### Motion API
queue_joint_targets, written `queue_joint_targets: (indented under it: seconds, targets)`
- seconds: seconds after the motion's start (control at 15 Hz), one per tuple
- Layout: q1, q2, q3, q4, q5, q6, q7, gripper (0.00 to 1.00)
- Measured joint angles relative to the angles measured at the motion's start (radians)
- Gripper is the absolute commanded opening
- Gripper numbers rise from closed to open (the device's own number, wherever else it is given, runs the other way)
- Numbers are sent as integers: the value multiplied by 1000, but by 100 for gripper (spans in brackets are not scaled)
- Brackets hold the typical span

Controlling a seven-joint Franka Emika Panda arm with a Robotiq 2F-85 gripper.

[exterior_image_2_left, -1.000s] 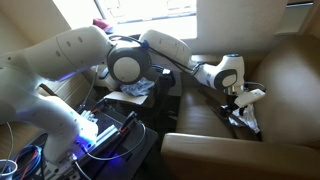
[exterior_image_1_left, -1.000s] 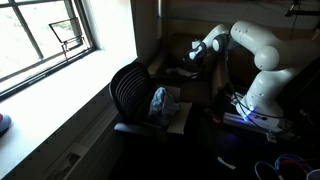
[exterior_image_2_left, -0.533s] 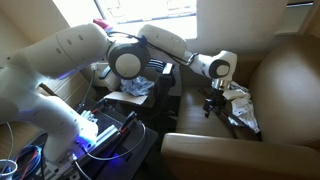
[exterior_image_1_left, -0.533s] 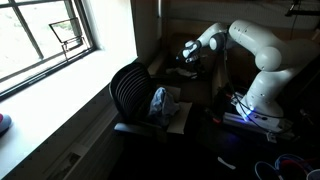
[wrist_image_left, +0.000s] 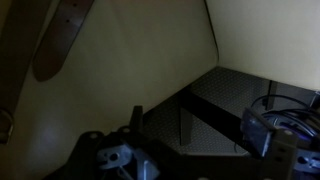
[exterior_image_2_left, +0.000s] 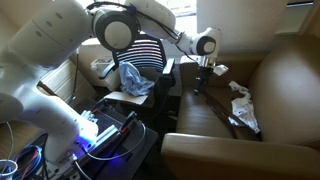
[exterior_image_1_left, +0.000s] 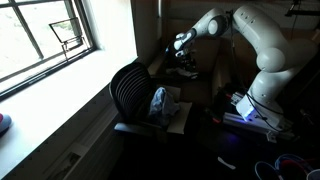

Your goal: Put the clothes on the couch on the chair

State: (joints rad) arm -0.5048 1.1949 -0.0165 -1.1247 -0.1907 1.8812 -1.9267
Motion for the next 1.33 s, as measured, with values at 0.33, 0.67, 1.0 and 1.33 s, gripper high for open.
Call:
queue_joint_targets:
  seconds: [0.33,0.67,1.0,1.33]
  targets:
    - [3,-48,8,-51,6,22,-39,100]
    - [49,-176,86,-250,-13,22,-185,100]
    - [132,-266,71,-481,-34,32,-325,100]
    - [129,-287,70,-451,117,107,-356,100]
